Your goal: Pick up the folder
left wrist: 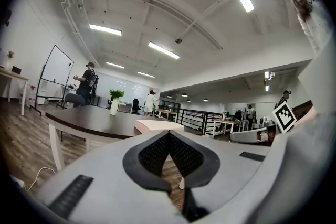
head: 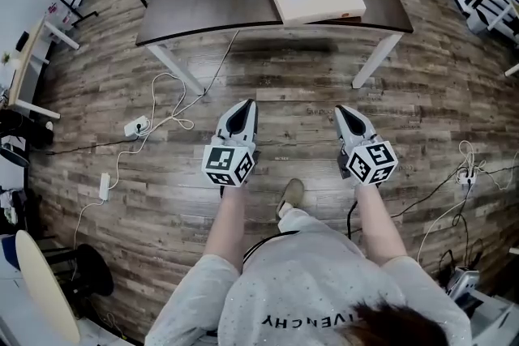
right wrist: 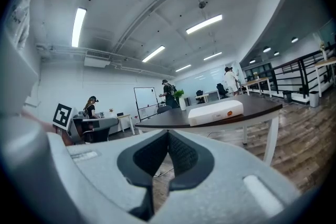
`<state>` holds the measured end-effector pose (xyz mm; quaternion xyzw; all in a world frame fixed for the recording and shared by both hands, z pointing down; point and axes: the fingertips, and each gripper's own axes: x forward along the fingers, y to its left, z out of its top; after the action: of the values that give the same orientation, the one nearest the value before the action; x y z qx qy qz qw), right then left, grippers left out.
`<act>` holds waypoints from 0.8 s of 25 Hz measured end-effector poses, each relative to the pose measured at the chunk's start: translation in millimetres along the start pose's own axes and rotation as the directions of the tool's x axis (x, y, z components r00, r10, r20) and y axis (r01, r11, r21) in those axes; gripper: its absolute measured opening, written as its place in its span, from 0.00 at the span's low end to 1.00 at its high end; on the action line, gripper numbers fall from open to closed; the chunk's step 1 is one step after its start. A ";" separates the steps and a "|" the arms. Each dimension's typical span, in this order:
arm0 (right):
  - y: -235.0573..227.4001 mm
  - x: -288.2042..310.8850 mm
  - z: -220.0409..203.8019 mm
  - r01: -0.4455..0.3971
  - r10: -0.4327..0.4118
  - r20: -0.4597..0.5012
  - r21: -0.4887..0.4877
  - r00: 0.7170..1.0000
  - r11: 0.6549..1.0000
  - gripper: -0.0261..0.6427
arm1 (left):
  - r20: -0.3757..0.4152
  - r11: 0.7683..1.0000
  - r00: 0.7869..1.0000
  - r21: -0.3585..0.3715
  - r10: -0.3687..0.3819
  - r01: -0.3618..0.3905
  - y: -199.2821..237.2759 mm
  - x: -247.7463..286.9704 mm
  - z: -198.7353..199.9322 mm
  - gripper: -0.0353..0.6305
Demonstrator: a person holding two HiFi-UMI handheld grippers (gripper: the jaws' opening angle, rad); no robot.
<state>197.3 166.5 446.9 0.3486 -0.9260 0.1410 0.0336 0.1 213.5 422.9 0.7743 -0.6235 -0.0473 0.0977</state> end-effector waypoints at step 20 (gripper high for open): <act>-51.8 92.1 -0.7 0.009 -0.008 -0.018 0.080 1.000 0.997 0.18 | -0.018 0.999 0.999 -0.018 -0.030 0.030 48.4 93.7 -10.0 0.05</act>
<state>161.7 71.0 474.7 0.3524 -0.9178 0.1808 0.0286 -23.8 113.3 447.4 0.7829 -0.6106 -0.0474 0.1096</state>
